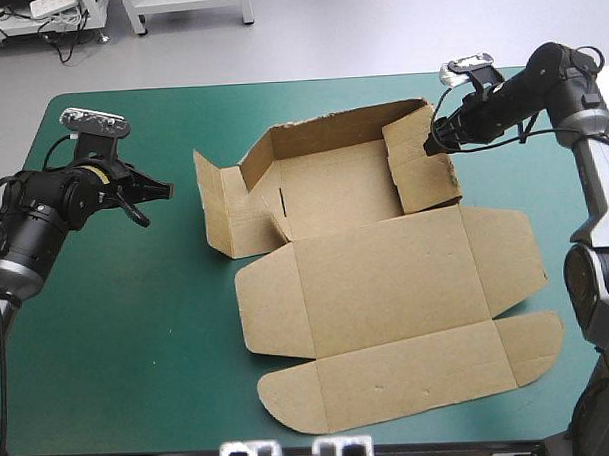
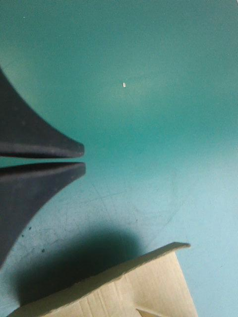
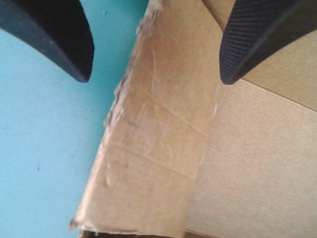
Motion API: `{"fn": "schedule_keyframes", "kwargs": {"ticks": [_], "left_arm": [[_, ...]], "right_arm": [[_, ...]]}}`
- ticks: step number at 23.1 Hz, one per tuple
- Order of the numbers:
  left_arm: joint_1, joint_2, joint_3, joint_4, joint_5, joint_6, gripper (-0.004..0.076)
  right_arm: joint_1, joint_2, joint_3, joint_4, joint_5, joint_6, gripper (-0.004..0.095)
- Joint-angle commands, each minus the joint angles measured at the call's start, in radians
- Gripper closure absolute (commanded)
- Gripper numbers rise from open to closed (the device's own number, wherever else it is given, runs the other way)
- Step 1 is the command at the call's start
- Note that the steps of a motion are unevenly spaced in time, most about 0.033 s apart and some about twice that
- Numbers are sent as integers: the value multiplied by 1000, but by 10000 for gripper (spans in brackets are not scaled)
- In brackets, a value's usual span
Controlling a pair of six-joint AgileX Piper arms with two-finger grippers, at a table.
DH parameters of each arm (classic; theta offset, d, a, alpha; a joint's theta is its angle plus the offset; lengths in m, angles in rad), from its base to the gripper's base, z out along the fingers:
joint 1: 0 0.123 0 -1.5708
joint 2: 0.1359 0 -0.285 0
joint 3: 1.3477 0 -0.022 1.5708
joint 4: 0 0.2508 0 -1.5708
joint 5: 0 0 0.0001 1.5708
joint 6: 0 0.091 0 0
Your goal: Fold the box
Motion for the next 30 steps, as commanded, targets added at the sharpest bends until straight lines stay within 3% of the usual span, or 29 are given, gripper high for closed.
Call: {"fn": "schedule_keyframes", "kwargs": {"ticks": [1,14,16,17,18,19,20,30], "left_arm": [[0,-31,-27,11,-61,0,710],[0,-31,-27,-36,-60,0,712],[0,-31,-27,-59,-61,0,712],[0,-31,-27,-70,-61,0,712],[0,-31,-27,-75,-61,0,712],[0,-31,-27,-79,-61,0,712],[0,-31,-27,-79,-61,0,712],[0,-29,-27,-89,-81,31,712]], "right_arm": [[8,-76,-35,29,23,-17,239],[15,138,-35,34,-5,-24,253],[34,174,-35,36,-14,-24,361],[49,183,-36,36,-24,-34,521],[58,183,-36,36,-26,-47,602],[70,183,-48,36,-24,-85,797],[76,183,-58,36,-20,-93,901],[44,112,-305,65,23,-6,932]]}}
